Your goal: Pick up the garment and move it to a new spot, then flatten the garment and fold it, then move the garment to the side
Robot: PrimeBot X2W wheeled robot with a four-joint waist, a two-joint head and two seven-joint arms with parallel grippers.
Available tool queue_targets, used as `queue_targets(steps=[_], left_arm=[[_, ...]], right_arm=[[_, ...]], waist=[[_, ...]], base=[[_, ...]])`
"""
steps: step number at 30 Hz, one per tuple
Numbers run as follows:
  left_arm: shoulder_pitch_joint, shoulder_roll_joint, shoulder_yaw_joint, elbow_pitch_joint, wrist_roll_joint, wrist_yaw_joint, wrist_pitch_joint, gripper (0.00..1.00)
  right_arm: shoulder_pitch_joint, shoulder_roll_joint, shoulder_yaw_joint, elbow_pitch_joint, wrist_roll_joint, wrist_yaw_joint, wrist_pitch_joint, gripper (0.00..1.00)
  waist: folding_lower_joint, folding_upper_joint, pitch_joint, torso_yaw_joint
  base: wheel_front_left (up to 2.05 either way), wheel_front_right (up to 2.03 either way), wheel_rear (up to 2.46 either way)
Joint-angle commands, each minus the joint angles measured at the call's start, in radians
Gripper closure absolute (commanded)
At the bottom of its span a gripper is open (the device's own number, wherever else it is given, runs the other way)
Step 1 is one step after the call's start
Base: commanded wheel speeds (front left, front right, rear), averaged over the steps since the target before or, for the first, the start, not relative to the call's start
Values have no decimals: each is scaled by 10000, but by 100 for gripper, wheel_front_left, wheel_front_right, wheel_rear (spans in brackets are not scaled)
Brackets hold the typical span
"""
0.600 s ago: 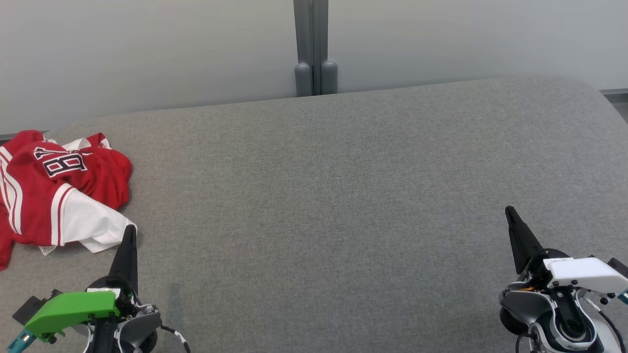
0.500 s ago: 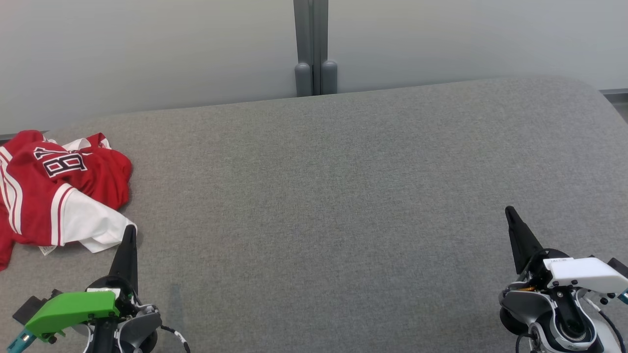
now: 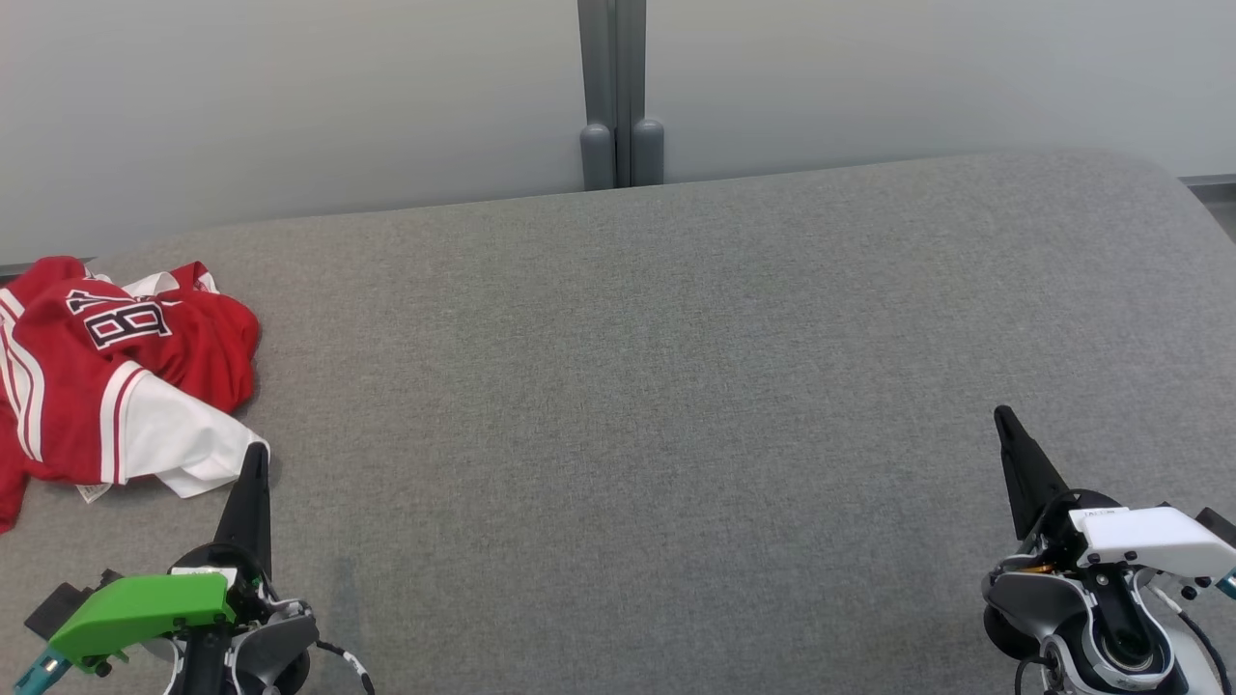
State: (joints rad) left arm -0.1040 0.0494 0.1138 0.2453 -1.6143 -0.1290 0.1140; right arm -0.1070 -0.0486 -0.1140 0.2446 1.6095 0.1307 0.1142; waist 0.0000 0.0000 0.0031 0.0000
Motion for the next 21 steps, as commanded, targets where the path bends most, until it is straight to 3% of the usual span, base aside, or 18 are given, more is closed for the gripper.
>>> queue_targets(steps=[1, 15, 16, 17, 18, 21], left_arm=[[-140, 24, 7, -17, 52, -46, 18, 100], [-140, 24, 7, -17, 53, -46, 18, 100], [18, -8, -4, 40, -2, 2, -8, 0], [54, -19, -11, 103, 1, 6, -16, 100], [82, -26, -29, 110, 12, 5, -51, 0], [121, -24, -125, 58, 60, 6, -199, 0]], right_arm=[[-63, -42, 11, 15, 69, 0, 21, 100], [-63, -42, 11, 15, 69, 0, 21, 100], [16, 11, -2, 34, -6, 0, -3, 0], [50, 29, 4, 89, -5, 0, -13, 100], [77, 36, 31, 104, -2, -2, -50, 0], [113, 33, 159, 63, -35, -2, -204, 0]], waist=[[0, 0, 0, 0], [0, 0, 0, 0], [0, 0, 0, 0], [0, 0, 0, 0], [0, 0, 0, 1], [0, 0, -3, 9]], base=[[0, 0, 0], [0, 0, 0], [0, 0, 0], [0, 0, 0], [0, 0, 0], [0, 0, 0]])
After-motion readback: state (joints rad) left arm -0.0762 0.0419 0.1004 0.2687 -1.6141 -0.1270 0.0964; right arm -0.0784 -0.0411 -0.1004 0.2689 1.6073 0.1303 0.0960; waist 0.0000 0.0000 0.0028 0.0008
